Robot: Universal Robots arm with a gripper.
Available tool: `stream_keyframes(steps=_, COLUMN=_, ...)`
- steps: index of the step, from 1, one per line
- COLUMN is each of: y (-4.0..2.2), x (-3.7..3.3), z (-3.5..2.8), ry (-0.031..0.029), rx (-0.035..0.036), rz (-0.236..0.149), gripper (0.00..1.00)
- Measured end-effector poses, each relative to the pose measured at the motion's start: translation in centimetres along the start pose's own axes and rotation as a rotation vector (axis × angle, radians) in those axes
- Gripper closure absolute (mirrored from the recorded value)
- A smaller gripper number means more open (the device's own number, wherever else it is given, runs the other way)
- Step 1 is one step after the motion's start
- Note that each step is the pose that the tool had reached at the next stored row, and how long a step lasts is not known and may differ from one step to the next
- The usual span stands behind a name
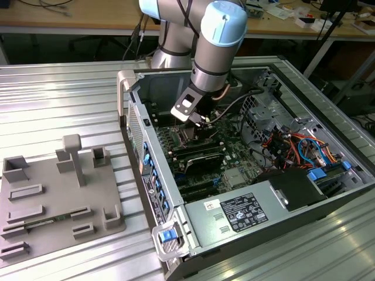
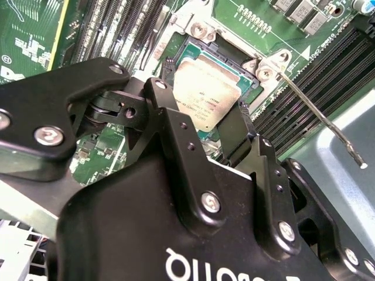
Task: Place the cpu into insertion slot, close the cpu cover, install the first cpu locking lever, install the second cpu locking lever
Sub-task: 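Place the cpu into insertion slot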
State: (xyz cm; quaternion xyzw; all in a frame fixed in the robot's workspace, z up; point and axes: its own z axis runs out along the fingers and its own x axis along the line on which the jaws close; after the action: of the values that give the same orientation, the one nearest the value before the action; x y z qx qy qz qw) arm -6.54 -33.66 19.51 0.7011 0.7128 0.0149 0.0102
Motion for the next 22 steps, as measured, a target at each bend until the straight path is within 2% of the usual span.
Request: stream_keyframes(steps=22, y=0.02, x=0.03, z=-0.35, ry=0.0008, rx=-0.0002, rz=0.0, gripper=0.45)
